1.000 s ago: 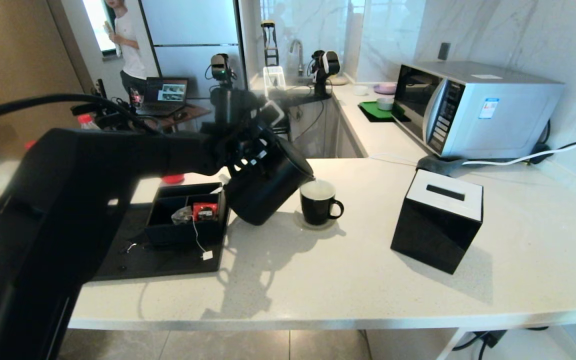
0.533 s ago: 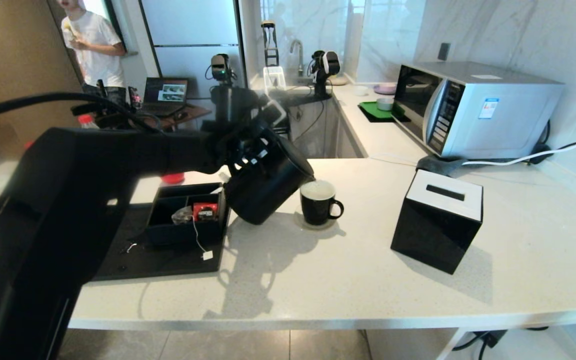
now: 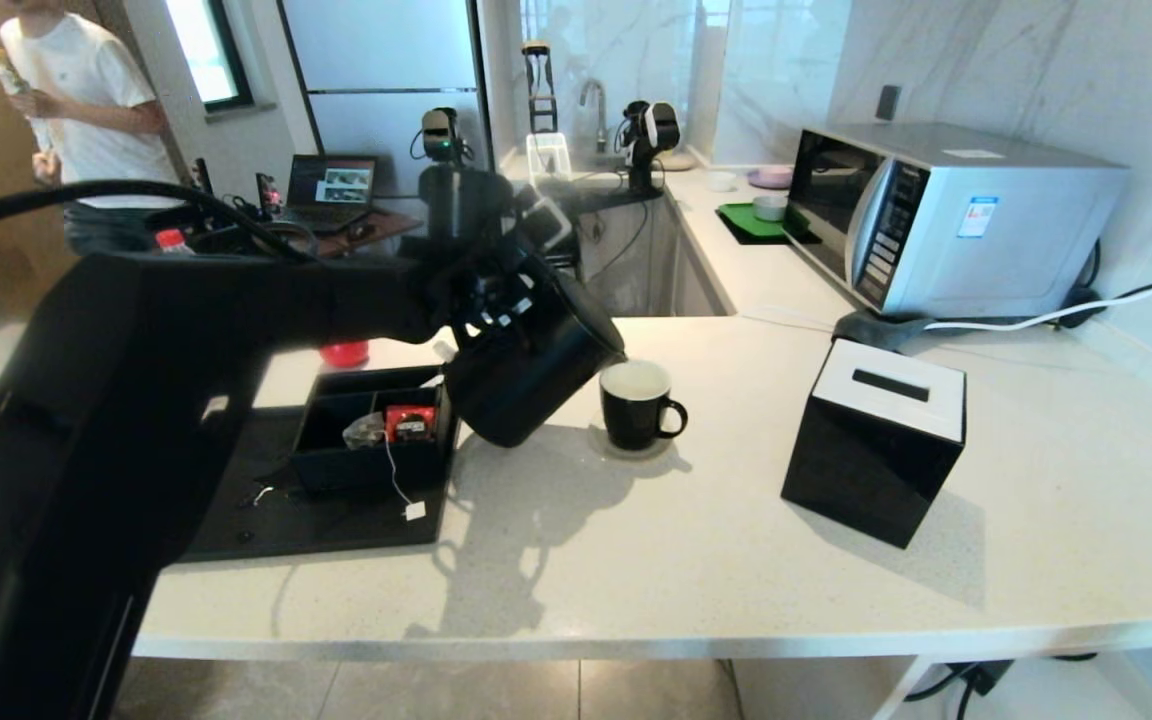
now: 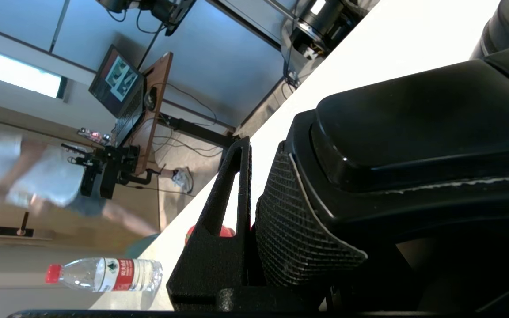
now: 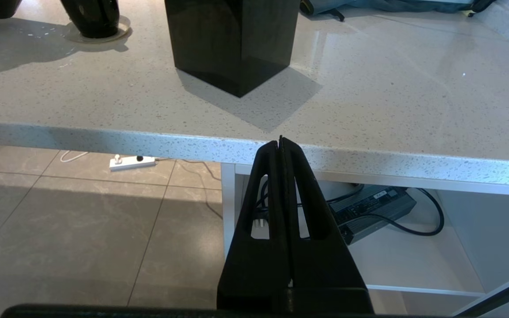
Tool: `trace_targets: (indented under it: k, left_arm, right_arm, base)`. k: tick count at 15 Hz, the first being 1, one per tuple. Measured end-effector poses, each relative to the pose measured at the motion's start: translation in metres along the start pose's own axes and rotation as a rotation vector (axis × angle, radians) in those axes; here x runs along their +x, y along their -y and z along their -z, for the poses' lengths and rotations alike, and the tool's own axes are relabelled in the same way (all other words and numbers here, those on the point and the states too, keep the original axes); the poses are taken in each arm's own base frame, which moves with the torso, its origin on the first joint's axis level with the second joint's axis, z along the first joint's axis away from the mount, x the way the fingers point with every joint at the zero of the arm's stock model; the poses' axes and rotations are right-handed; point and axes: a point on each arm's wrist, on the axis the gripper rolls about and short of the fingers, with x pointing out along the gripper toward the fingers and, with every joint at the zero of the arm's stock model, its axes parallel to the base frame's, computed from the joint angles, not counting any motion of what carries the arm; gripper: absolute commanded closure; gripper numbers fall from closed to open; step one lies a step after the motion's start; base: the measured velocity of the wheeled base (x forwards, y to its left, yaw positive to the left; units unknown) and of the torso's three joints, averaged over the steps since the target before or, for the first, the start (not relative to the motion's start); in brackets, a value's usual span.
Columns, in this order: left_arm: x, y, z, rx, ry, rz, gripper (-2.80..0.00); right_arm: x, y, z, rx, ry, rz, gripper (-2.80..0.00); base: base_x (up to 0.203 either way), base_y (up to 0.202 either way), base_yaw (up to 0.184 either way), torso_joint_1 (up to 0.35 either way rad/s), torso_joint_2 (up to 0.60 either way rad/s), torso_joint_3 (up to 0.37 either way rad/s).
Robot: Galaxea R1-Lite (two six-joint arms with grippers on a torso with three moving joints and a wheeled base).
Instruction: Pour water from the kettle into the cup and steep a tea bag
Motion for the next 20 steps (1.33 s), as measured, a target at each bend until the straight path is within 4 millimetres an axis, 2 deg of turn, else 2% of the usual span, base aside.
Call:
trace_targets:
  k: [20]
  left_arm:
    - [-0.0042, -0.0011, -0.0043, 0.062, 0.01, 0.0, 0.0]
  right_arm:
    - [0.0, 0.0, 0.0, 0.0, 0.0, 0.0, 0.0]
  base:
    - [0.0, 0.0, 0.0, 0.0, 0.0, 0.0]
